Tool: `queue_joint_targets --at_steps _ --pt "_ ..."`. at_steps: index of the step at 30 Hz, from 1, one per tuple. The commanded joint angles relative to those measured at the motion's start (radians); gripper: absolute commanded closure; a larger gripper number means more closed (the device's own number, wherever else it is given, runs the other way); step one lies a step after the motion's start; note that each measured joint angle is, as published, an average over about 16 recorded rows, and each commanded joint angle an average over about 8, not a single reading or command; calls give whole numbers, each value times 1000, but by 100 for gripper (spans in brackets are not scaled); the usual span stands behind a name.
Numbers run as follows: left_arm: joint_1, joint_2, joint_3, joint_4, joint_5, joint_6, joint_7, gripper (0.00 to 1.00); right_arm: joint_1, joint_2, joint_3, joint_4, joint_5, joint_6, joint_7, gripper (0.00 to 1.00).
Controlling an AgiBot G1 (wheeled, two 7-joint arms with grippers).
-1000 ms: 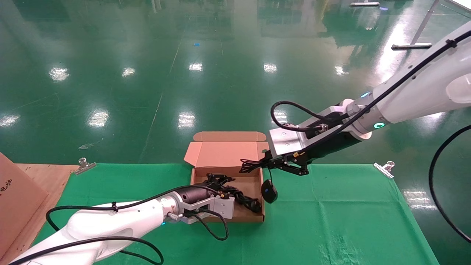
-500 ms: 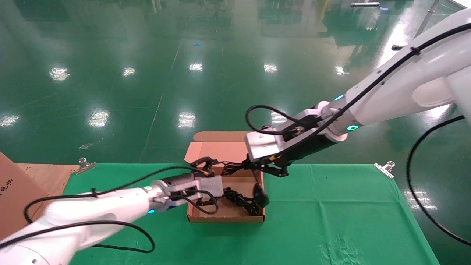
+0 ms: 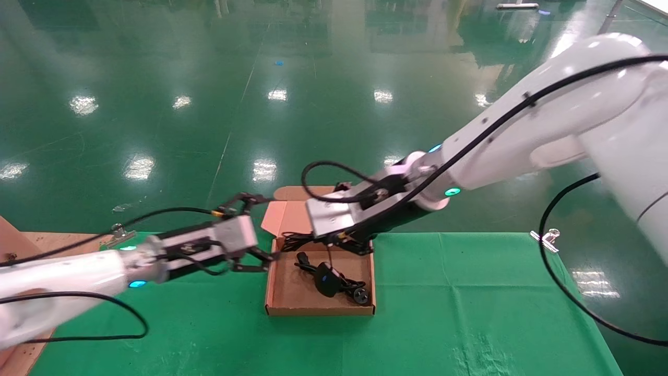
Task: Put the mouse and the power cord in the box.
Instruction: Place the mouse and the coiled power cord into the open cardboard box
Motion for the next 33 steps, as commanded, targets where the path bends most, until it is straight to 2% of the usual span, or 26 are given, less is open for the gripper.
queue_joint_targets --at_steps 1,4,11,14,21,27,28,33 --pt "-3 -28 -10 13 -16 46 2 0 -12 -2 -24 32 14 25 22 100" --pt "-6 -70 -19 29 -28 100 6 0 -33 -4 -69 76 41 101 47 100" --pt "-12 -144 -22 60 -32 182 26 0 -104 -6 -177 151 87 357 84 100" --pt "-10 -158 -21 72 -31 199 32 0 -139 -6 -229 159 102 436 98 100" --pt "7 -152 -20 96 -29 207 42 0 -205 -3 -339 115 117 521 118 100" --pt "8 -148 -21 104 -31 208 47 0 -231 0 -388 58 123 572 108 100" --pt "8 -148 -21 105 -31 209 48 0 -234 0 -393 53 125 581 103 97" --pt "8 -148 -22 109 -32 212 50 0 -246 1 -409 45 137 613 82 35"
